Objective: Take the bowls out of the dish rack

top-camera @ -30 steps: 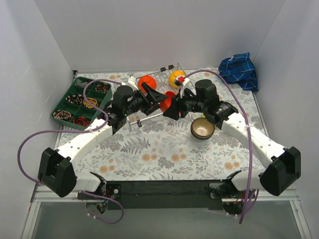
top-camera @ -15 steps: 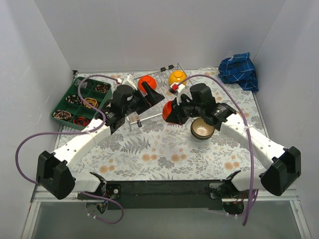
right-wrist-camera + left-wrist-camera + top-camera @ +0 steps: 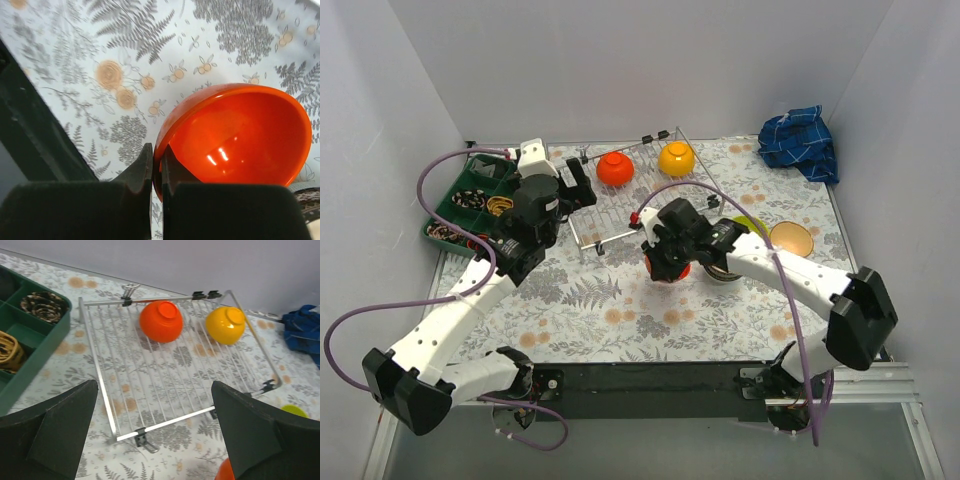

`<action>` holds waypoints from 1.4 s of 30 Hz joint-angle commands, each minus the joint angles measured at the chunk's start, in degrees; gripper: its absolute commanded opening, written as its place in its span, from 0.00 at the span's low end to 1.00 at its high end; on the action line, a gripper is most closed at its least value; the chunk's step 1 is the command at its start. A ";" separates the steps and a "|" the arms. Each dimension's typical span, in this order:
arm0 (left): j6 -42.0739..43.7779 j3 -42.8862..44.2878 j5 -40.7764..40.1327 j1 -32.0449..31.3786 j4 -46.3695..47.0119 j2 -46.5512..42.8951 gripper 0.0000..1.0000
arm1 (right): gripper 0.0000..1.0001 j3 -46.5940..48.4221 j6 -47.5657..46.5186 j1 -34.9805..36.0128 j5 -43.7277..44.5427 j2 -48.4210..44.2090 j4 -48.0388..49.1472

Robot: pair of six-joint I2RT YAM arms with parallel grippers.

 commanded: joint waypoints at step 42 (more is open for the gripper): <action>5.09 21.34 5.93 2.75 -8.35 29.51 0.98 | 0.99 0.79 11.70 -19.69 15.20 -10.07 -3.28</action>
